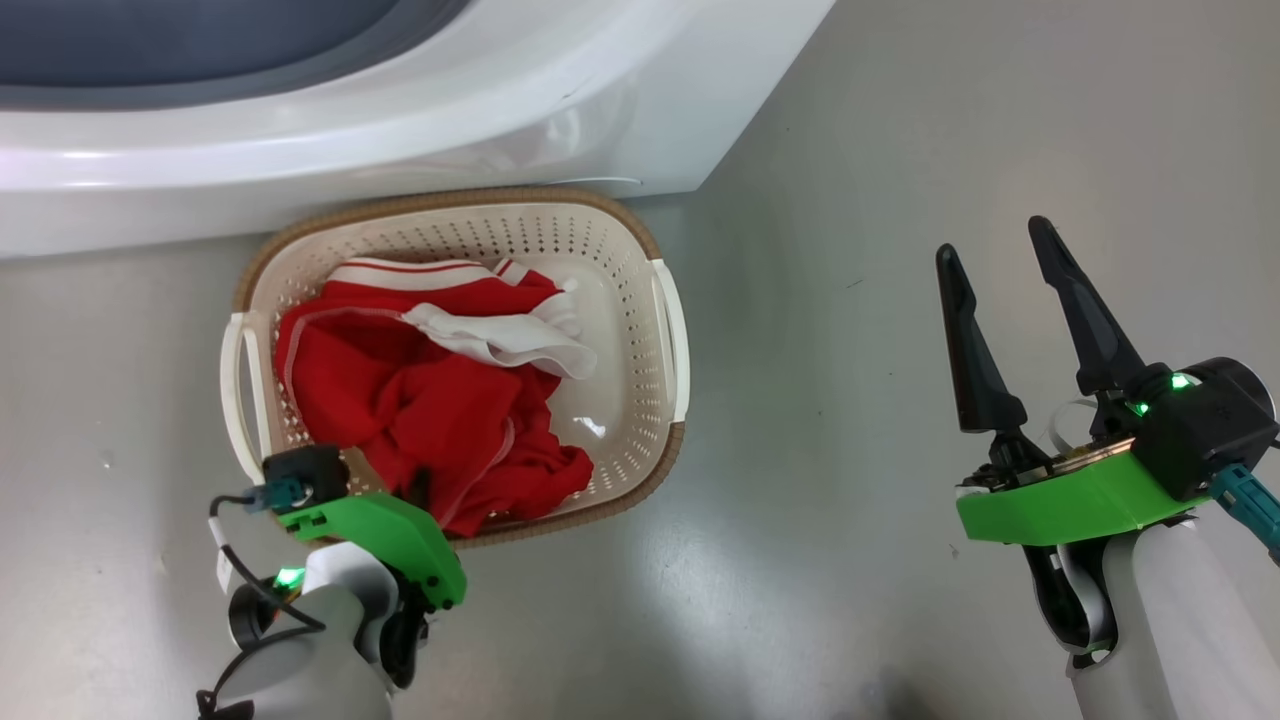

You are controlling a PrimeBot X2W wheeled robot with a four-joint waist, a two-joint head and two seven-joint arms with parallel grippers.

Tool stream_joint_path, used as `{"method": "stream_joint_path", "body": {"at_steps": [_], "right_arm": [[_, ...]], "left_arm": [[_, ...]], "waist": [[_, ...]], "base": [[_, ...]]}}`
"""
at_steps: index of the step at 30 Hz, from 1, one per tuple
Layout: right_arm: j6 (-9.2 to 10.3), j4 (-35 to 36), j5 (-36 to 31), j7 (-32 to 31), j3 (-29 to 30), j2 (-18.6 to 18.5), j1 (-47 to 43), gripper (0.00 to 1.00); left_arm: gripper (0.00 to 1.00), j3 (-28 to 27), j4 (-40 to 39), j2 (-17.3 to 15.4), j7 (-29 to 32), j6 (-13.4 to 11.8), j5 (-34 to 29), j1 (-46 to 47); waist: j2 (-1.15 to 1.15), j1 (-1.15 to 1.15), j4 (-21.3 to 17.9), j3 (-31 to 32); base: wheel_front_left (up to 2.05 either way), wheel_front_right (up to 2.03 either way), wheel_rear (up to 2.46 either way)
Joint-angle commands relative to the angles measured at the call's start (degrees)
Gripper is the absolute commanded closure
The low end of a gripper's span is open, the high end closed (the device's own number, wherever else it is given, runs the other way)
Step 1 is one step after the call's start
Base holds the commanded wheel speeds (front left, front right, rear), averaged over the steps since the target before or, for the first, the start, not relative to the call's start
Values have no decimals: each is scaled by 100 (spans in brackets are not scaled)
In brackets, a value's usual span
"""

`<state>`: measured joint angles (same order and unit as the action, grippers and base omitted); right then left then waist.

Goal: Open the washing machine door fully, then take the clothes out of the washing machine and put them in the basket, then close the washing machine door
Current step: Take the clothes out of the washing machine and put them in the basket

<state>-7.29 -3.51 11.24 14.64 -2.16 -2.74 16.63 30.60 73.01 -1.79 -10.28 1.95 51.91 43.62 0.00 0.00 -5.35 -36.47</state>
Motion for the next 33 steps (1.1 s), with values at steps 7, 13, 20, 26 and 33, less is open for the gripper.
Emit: {"method": "stream_joint_path", "body": {"at_steps": [7,13,20,26,33], "right_arm": [[-20,29,104,36,-47,-14,-36,0],[-20,-75,96,36,68,-14,-70,0],[-20,-273,44,36,118,-14,-99,0],[-20,-380,-7,36,232,-14,-124,0],[-20,-579,-68,36,323,-14,-222,0]], "left_arm": [[0,34,24,-109,-183,26,33,73],[0,127,-104,-109,-423,55,-101,199],[0,-154,-970,-260,-469,-76,-484,85],[0,-729,-2118,-380,-471,-232,-1052,-482],[0,-1548,-3470,-334,-471,-179,-1672,-1222]], "waist": [[0,0,19,151],[0,0,133,379],[0,0,280,782],[0,0,329,1155],[0,0,330,1589]], "base": [[0,0,0],[0,0,0],[0,0,0],[0,0,0],[0,0,0]]}}
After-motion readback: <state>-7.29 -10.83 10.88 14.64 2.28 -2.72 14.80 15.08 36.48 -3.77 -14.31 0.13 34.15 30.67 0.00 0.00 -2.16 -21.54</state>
